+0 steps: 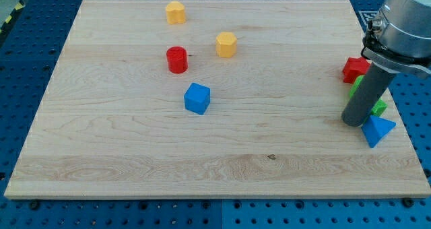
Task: Move slightly the blue triangle into the bottom side of the green star
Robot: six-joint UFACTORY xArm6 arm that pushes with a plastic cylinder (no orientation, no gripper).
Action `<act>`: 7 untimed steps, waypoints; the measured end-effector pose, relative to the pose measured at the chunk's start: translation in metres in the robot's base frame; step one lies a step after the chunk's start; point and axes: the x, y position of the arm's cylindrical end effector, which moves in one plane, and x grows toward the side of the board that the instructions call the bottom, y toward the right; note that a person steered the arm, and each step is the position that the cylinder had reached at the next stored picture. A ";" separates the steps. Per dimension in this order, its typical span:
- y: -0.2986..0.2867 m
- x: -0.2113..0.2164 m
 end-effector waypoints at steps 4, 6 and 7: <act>-0.002 0.064; 0.024 0.078; 0.024 0.056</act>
